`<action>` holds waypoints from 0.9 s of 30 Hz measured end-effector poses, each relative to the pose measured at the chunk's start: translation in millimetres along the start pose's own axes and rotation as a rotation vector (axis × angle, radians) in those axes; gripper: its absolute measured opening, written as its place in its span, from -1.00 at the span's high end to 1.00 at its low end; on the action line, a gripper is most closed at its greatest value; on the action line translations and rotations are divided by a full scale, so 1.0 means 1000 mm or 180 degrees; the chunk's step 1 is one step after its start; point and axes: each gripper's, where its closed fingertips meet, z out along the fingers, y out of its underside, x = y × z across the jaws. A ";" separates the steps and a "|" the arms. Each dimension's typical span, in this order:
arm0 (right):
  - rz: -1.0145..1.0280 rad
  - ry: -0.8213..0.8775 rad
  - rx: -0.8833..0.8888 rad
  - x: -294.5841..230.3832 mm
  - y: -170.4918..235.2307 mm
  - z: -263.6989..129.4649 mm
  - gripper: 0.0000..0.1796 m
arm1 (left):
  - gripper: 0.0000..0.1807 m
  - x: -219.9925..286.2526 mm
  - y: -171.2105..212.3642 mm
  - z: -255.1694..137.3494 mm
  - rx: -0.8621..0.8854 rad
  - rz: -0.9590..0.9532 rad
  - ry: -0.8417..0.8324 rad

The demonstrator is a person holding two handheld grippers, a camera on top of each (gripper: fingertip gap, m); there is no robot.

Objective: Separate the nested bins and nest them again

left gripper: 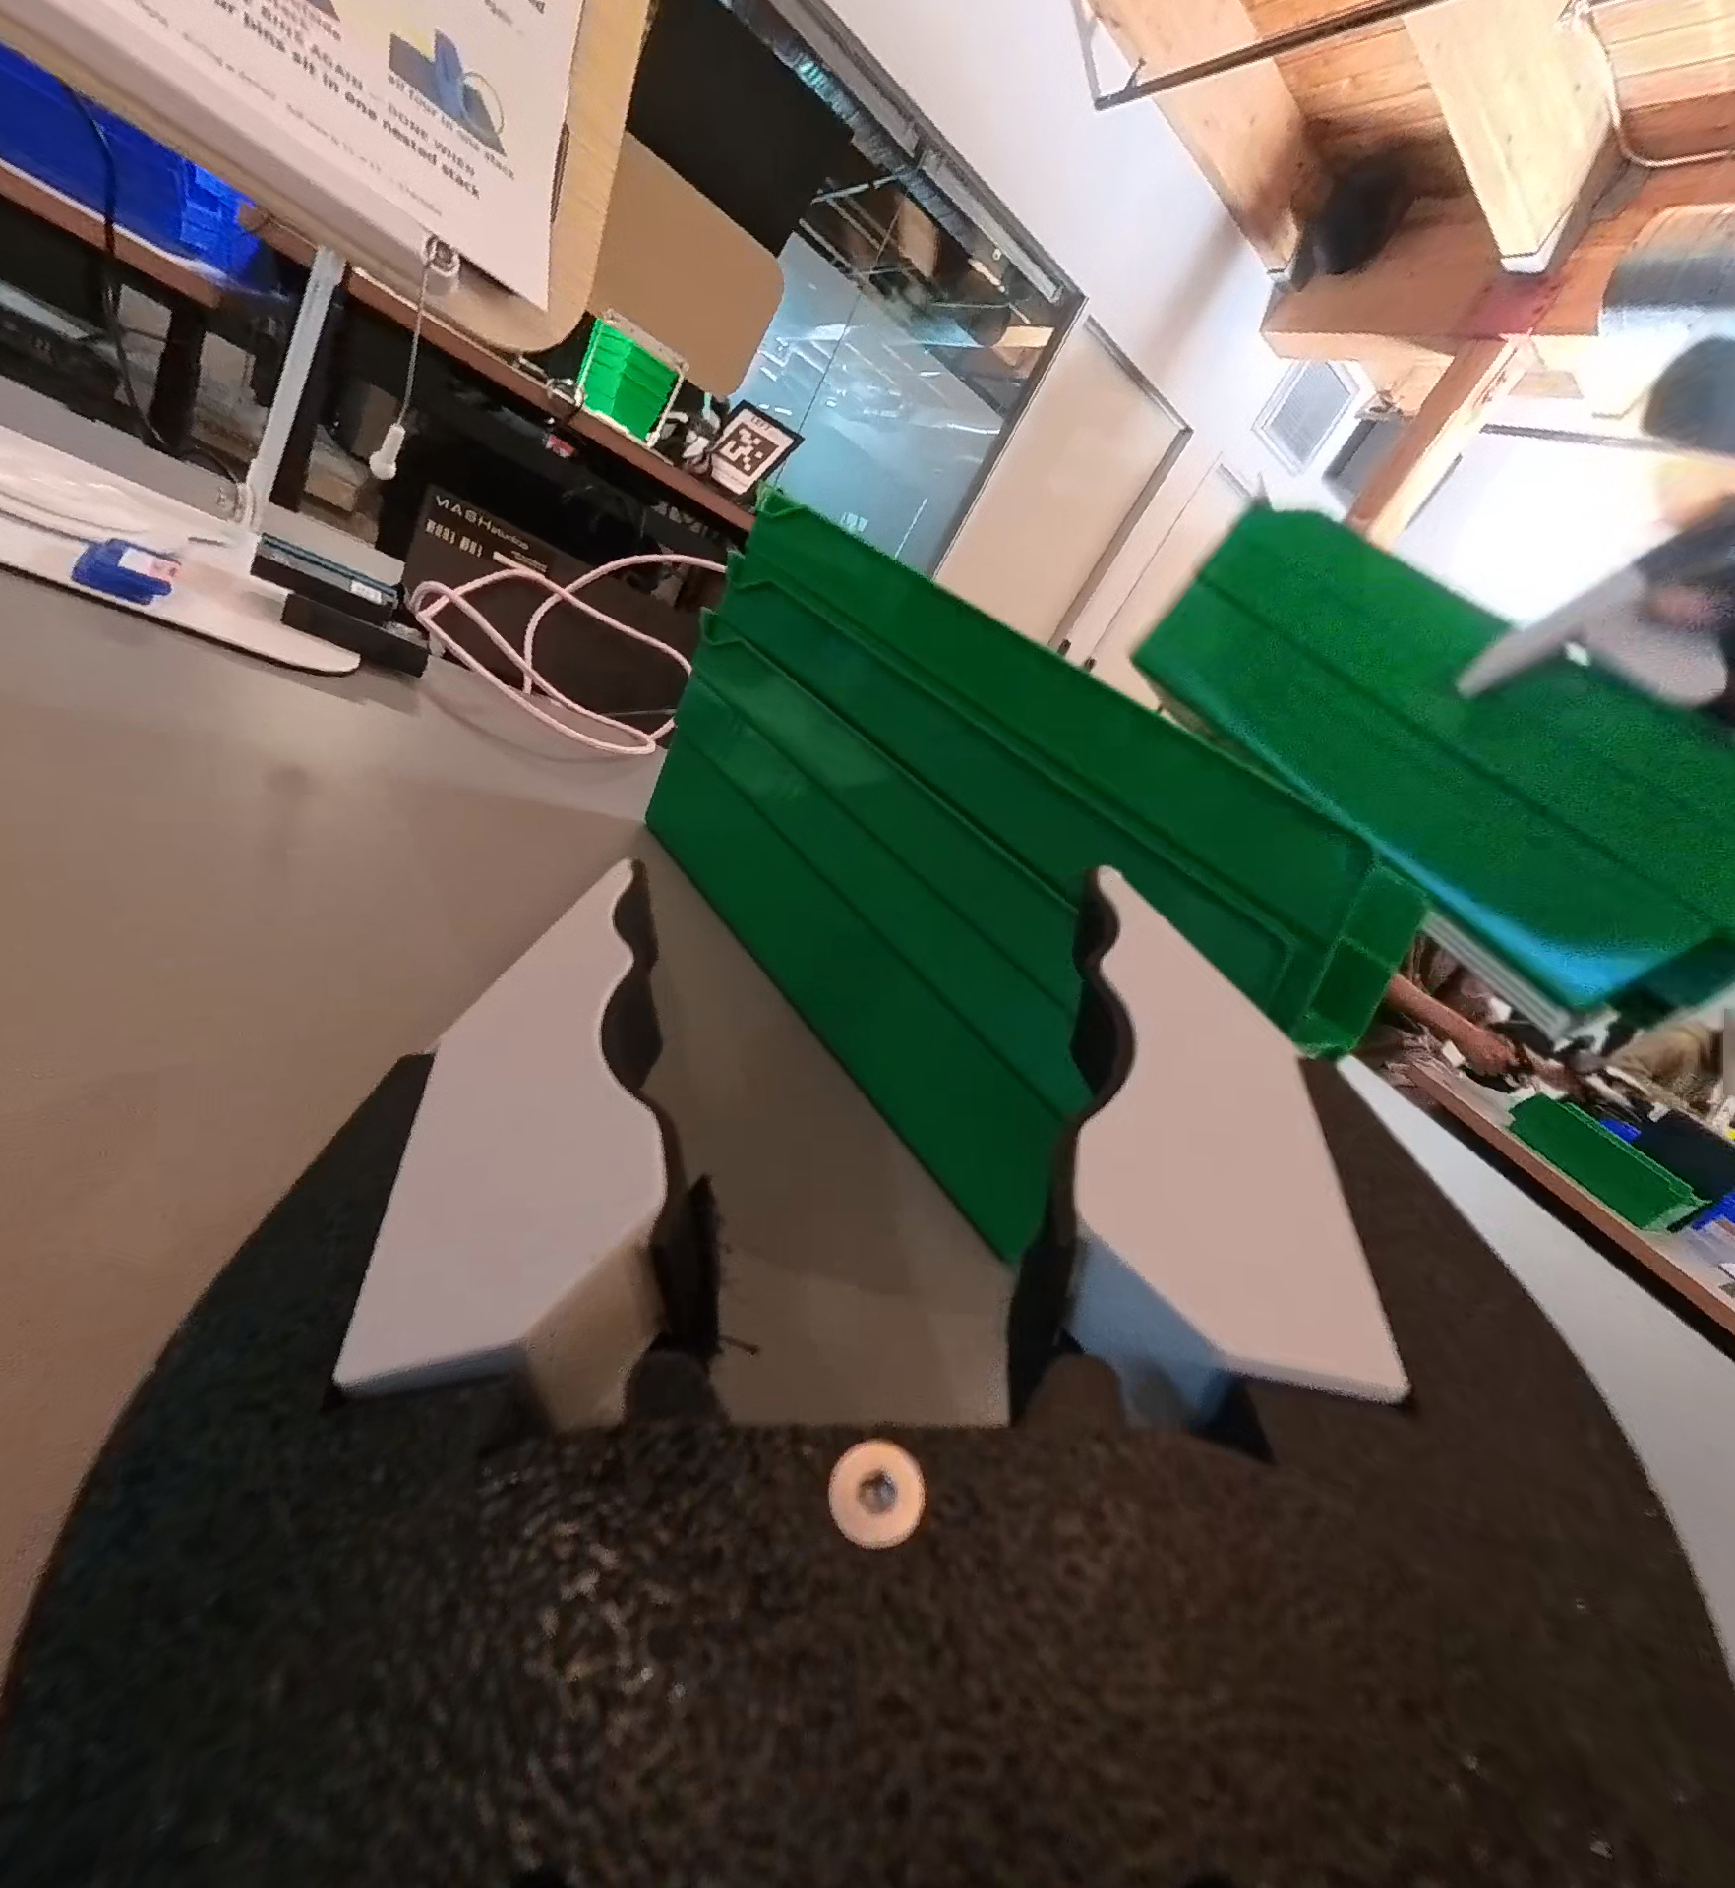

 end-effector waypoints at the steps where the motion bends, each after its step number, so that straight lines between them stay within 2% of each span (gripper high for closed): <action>1: -0.0108 -0.0060 0.0038 -0.028 -0.010 -0.003 -0.11 | 0.09 0.001 -0.001 -0.001 0.0028 0.0017 0.0018; 6: -0.0430 -0.0250 -0.0053 -0.135 -0.033 0.004 -0.11 | -0.06 0.008 -0.003 -0.002 0.0062 0.0032 0.0140; 10: -0.0484 -0.0221 -0.0171 -0.176 -0.037 0.027 -0.12 | -0.15 0.011 -0.003 -0.002 0.0054 0.0054 0.0200; 15: -0.0387 0.0109 -0.0295 -0.174 -0.038 0.056 -0.15 | -0.17 0.011 -0.003 -0.001 0.0048 0.0038 0.0209; 27: -0.0350 0.0425 -0.0417 -0.167 -0.034 0.103 -0.27 | -0.22 0.005 -0.005 0.000 0.0067 -0.0077 0.0165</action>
